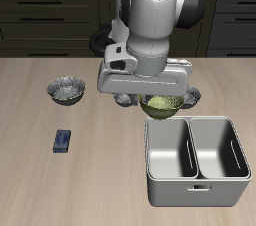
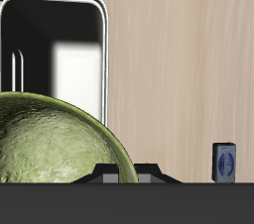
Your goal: Place the green bowl in the right side of the drainer
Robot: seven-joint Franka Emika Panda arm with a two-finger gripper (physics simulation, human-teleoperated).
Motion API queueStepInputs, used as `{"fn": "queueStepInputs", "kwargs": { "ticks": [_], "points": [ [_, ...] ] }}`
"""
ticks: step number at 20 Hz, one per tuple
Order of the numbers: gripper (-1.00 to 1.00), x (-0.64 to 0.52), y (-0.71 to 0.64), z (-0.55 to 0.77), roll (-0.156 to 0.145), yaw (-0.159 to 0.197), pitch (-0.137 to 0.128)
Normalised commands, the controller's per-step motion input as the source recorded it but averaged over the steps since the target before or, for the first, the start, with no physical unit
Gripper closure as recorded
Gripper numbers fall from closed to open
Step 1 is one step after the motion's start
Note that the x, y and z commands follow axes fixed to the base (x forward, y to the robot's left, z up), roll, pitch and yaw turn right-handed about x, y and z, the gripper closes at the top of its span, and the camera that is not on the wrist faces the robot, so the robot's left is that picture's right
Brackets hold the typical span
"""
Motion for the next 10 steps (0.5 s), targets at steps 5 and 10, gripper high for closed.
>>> {"fn": "queueStepInputs", "kwargs": {
  "ticks": [5,10],
  "points": [
    [1.00,0.00,0.07,0.00,-0.002,0.031,-0.005],
    [-1.00,0.06,0.04,-0.15,-0.040,0.040,0.016]
  ]
}}
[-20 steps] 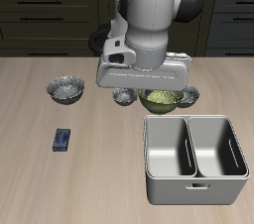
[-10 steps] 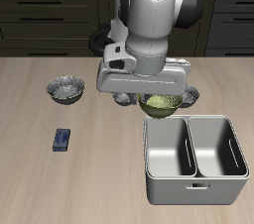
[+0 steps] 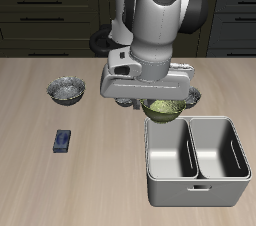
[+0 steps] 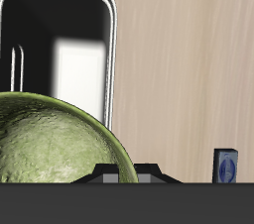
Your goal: Place the green bowl in the right side of the drainer
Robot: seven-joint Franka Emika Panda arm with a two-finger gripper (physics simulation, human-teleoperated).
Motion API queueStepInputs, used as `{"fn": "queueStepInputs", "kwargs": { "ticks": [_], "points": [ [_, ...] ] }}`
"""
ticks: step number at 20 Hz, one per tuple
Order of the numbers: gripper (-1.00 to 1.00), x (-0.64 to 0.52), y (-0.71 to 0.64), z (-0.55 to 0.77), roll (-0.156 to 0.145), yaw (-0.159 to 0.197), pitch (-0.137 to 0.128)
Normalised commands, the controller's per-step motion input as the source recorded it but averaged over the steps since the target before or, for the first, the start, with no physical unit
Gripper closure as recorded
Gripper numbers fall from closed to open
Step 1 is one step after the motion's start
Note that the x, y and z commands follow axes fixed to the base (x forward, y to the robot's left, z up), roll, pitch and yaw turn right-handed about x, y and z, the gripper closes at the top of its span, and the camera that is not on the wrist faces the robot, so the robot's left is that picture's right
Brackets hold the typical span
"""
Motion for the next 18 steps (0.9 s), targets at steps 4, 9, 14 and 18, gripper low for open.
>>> {"fn": "queueStepInputs", "kwargs": {
  "ticks": [4,9,14,18],
  "points": [
    [-1.00,0.02,0.01,-0.09,0.016,0.052,0.009],
    [-1.00,-0.01,-0.02,0.00,0.003,0.016,0.004],
    [-1.00,-0.10,0.10,0.15,0.018,0.011,-0.023],
    [-1.00,-0.19,0.14,0.22,0.049,-0.013,-0.033]
  ]
}}
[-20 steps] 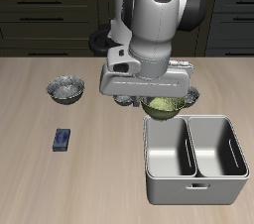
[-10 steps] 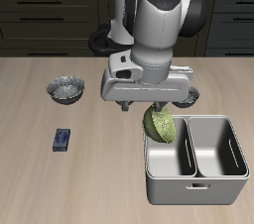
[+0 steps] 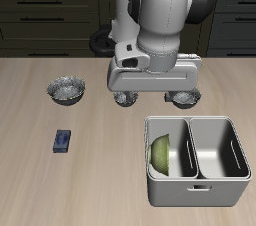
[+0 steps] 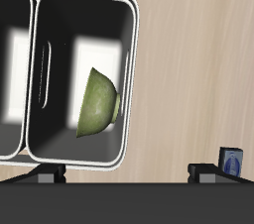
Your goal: Place the green bowl in the right side of the drainer
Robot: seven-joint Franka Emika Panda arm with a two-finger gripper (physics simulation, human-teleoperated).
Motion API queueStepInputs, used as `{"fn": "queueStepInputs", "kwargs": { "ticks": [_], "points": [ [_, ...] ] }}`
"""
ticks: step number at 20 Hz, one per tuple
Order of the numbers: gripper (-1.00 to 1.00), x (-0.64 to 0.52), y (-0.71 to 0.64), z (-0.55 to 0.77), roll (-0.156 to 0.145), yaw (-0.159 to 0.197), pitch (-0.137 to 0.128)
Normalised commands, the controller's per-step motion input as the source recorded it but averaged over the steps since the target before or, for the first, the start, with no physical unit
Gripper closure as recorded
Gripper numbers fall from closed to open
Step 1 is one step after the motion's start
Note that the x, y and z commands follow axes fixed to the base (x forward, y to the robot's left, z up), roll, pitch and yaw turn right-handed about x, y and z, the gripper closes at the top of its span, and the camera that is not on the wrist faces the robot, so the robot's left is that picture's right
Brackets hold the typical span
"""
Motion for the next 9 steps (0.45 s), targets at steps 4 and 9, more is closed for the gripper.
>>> {"fn": "queueStepInputs", "kwargs": {
  "ticks": [4,9],
  "points": [
    [-1.00,-0.17,0.03,0.27,0.025,-0.005,-0.047],
    [-1.00,0.00,-0.09,0.09,-0.018,-0.016,-0.008]
  ]
}}
